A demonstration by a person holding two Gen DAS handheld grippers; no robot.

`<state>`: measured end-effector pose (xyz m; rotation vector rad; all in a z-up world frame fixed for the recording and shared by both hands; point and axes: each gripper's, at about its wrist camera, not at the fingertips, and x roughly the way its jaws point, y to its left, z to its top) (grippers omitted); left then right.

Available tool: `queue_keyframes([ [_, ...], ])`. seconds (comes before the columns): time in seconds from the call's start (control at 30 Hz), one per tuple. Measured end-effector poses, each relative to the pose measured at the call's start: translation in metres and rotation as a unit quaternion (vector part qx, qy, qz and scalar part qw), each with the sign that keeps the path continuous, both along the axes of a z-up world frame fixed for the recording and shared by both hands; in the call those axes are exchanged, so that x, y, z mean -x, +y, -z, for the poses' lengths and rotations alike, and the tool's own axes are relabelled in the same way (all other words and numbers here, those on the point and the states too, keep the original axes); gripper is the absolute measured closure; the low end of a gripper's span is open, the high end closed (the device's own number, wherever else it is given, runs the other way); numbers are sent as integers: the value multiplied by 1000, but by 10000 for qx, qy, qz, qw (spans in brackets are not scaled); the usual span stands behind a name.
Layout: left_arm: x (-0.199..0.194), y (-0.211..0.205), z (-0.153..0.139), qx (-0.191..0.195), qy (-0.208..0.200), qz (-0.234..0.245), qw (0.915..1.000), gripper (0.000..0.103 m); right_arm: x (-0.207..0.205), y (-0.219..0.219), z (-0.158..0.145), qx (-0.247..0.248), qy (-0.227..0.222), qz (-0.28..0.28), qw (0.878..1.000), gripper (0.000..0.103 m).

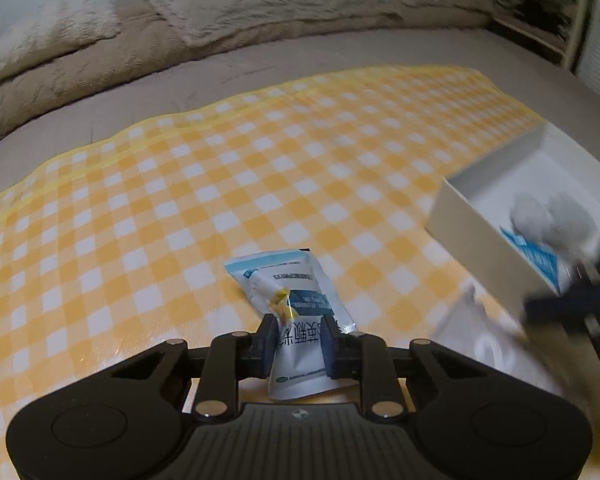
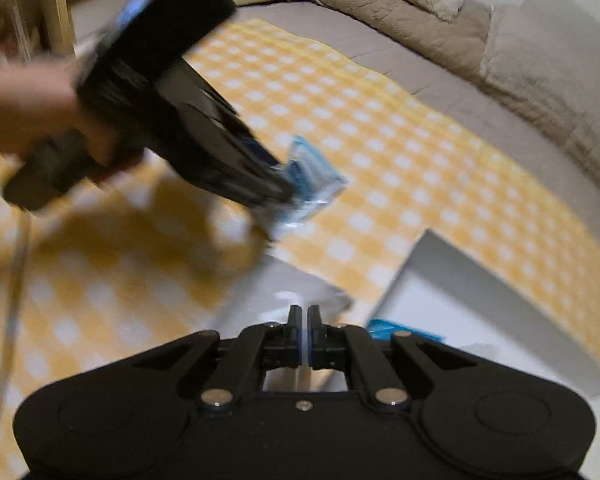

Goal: Organize soft objects

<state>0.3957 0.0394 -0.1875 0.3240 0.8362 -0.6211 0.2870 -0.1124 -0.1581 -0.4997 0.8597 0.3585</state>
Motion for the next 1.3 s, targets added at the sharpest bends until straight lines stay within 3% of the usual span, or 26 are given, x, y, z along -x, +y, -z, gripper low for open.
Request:
queue_keyframes([
  [0.2, 19, 24, -8, -271, 200, 570, 9978, 78, -1, 9, 19, 724, -15, -312, 9969, 101],
  [0.3, 24, 32, -10, -210, 232, 516, 9982, 74, -3, 16, 30, 662, 153, -365, 9970, 101],
  [0.43, 27, 34, -10, -193, 132, 216, 9995, 28, 1, 24, 31, 315, 349, -529, 9975, 100],
  [0.67, 25, 14, -10, -63, 215, -102, 9997, 27, 7, 12, 13, -209, 430, -21, 9989, 94],
  [0.8, 18, 8, -9, 107, 382, -574, 9976, 27, 10, -2, -5, -1085, 650, 375, 9913, 74],
  [0.9, 14, 7, -5, 181, 549, -864, 9946, 27, 13, -2, -7, -1788, 805, 457, 9795, 45],
  [1.0, 17, 3, -2, 60, 515, -973, 9939, 27, 16, 5, 1, -1980, 859, 447, 9754, 19],
  [1.1, 19, -1, -2, 34, 494, -989, 9939, 27, 17, 15, 13, -1860, 902, 371, 9777, 7],
  [1.3, 21, -11, 3, -201, 249, -1007, 9944, 28, 15, 24, 30, -1561, 972, 316, 9824, 6],
])
